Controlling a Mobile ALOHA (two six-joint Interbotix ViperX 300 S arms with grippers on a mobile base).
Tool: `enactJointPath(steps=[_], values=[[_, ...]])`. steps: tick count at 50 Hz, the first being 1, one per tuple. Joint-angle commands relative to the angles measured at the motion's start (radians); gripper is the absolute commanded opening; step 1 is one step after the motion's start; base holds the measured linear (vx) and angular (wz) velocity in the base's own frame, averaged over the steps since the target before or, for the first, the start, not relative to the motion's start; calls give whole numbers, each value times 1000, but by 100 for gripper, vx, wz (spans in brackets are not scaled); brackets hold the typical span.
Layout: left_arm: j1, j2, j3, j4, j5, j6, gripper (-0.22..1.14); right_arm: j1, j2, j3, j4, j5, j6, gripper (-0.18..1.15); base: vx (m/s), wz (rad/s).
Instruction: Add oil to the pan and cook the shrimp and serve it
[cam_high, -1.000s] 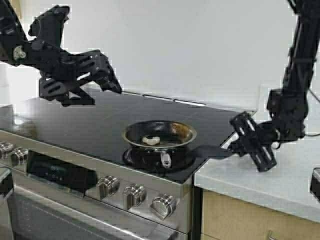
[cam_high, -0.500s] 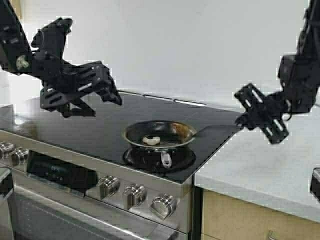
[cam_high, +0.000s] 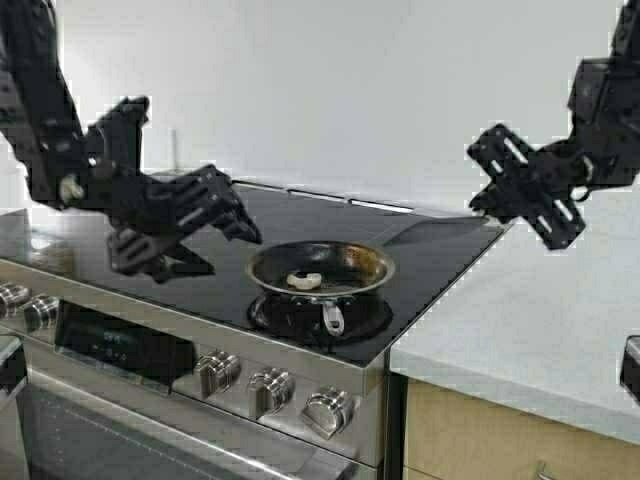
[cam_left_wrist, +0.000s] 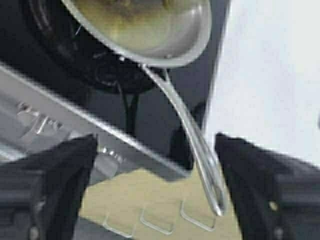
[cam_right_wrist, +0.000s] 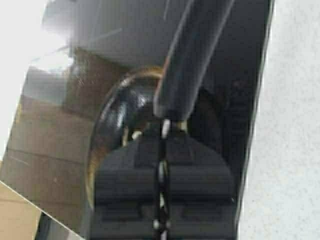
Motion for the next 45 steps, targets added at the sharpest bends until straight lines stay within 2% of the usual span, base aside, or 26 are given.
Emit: enactJointPath(steps=[1, 13, 28, 45], values=[[-2, 80, -71, 3, -57, -35, 102, 0, -91, 5, 29, -6, -11, 7, 0, 0], [-15, 258, -216, 52, -153, -199, 102, 0, -156, -5, 52, 25, -63, 7, 0, 0], [-115, 443, -445, 64, -190, -403, 102, 0, -190, -14, 61, 69, -107, 7, 0, 0], [-129, 548, -577, 71, -272, -595, 102, 0, -190, -11, 63, 69, -114, 7, 0, 0]])
